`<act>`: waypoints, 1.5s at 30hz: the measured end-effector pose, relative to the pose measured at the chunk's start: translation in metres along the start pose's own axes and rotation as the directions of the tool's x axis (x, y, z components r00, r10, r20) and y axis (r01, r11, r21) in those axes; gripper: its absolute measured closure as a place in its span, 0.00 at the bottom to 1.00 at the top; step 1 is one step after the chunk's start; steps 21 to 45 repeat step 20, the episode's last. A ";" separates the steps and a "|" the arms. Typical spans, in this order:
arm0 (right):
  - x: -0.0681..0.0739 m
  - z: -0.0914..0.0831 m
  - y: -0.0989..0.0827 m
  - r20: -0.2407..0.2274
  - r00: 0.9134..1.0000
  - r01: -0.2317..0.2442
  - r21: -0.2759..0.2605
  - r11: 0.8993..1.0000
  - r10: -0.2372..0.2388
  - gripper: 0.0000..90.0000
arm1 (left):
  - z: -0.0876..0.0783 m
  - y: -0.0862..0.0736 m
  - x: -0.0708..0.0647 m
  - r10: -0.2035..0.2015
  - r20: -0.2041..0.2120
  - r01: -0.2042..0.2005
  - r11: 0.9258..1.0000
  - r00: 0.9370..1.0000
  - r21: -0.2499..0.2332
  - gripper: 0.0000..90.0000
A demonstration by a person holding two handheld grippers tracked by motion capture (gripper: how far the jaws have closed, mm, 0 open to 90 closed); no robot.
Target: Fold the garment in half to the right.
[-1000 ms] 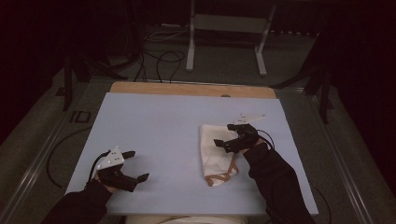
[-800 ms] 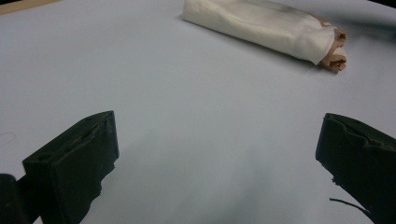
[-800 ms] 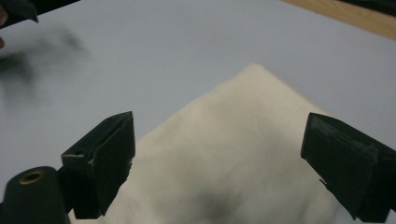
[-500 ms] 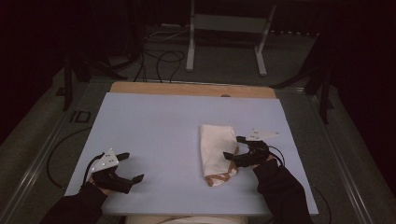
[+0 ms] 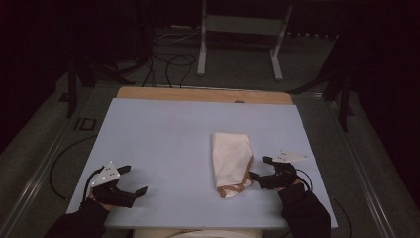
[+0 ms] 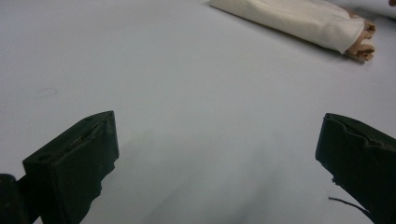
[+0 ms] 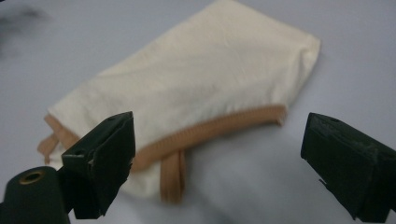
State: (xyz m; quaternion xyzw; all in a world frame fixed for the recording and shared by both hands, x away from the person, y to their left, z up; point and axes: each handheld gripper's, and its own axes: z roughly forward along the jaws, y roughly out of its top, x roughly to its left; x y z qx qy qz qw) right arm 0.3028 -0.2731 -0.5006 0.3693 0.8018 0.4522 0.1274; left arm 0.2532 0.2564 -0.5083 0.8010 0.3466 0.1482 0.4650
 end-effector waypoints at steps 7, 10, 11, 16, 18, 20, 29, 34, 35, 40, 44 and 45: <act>-0.002 -0.005 -0.011 0.044 0.999 -0.002 0.005 1.000 0.002 0.11 | -0.001 -0.003 0.000 -0.016 -0.059 0.015 1.000 0.998 -0.010 0.00; 0.000 -0.002 -0.011 0.048 0.999 0.013 0.023 1.000 -0.014 0.11 | 0.000 -0.003 -0.001 -0.018 -0.064 0.018 1.000 0.998 -0.008 0.00; 0.001 -0.001 -0.011 0.051 0.998 0.024 0.024 0.999 -0.025 0.11 | 0.000 -0.003 -0.001 -0.018 -0.061 0.018 1.000 0.998 -0.010 0.00; 0.001 0.000 -0.010 0.055 0.998 0.026 0.025 0.999 -0.027 0.11 | 0.002 -0.003 -0.003 0.001 -0.073 -0.001 1.000 0.997 0.002 0.00; 0.001 -0.001 -0.011 0.056 0.998 0.025 0.026 0.999 -0.027 0.11 | 0.002 -0.003 -0.004 0.005 -0.074 -0.005 1.000 0.997 0.001 0.00; 0.000 -0.001 -0.011 0.055 0.998 0.021 0.025 0.999 -0.022 0.11 | 0.002 -0.003 -0.004 0.006 -0.075 -0.006 1.000 0.997 -0.001 0.00; 0.000 -0.001 -0.011 0.055 0.998 0.021 0.025 0.999 -0.022 0.11 | 0.002 -0.003 -0.004 0.006 -0.075 -0.006 1.000 0.997 -0.001 0.00; 0.000 -0.001 -0.011 0.055 0.998 0.021 0.025 0.999 -0.022 0.11 | 0.002 -0.003 -0.004 0.006 -0.075 -0.006 1.000 0.997 -0.001 0.00; 0.000 -0.001 -0.011 0.055 0.998 0.021 0.025 0.999 -0.022 0.11 | 0.002 -0.003 -0.004 0.006 -0.075 -0.006 1.000 0.997 -0.001 0.00; 0.000 -0.001 -0.011 0.055 0.998 0.021 0.025 0.999 -0.022 0.11 | 0.002 -0.003 -0.004 0.006 -0.075 -0.006 1.000 0.997 -0.001 0.00; 0.000 -0.001 -0.011 0.055 0.998 0.021 0.025 0.999 -0.022 0.11 | 0.002 -0.003 -0.004 0.006 -0.075 -0.006 1.000 0.997 -0.001 0.00; 0.000 -0.001 -0.011 0.055 0.998 0.021 0.025 0.999 -0.022 0.11 | 0.002 -0.003 -0.004 0.006 -0.075 -0.006 1.000 0.997 -0.001 0.00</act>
